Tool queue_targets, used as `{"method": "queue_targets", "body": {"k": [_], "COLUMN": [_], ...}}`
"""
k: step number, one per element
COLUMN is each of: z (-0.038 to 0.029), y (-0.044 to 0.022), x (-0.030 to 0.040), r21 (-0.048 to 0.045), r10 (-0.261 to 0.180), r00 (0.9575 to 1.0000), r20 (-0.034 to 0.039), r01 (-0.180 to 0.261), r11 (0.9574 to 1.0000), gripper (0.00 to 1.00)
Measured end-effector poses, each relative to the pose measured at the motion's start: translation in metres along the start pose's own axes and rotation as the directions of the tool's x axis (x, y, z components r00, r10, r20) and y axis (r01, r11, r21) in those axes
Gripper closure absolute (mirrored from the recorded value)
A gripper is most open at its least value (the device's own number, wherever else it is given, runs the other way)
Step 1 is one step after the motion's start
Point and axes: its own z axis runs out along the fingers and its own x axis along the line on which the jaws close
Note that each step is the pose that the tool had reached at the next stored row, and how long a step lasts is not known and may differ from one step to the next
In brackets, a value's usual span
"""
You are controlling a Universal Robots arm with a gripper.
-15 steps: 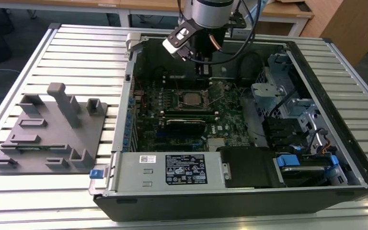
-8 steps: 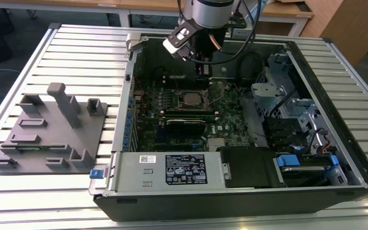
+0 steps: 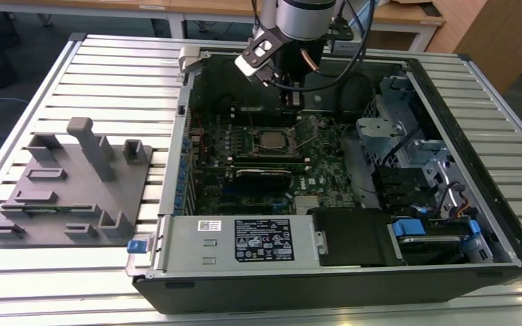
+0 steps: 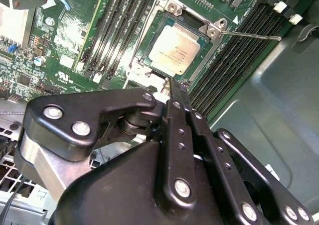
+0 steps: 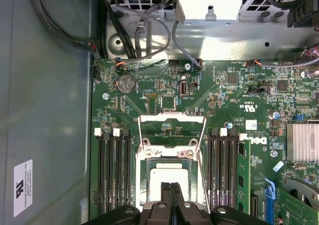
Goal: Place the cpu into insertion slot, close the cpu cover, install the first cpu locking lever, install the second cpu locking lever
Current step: 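Close the cpu cover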
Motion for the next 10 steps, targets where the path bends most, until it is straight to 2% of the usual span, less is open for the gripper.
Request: {"method": "queue_targets", "body": {"k": [10], "z": [0.0001], "y": [0.0045], "x": [0.0], "r21": [0.0], "r10": [0.0], "r00": [1.0], "r20": [0.0], "r01": [0.0], "r11": [1.0], "gripper": [0.9]}}
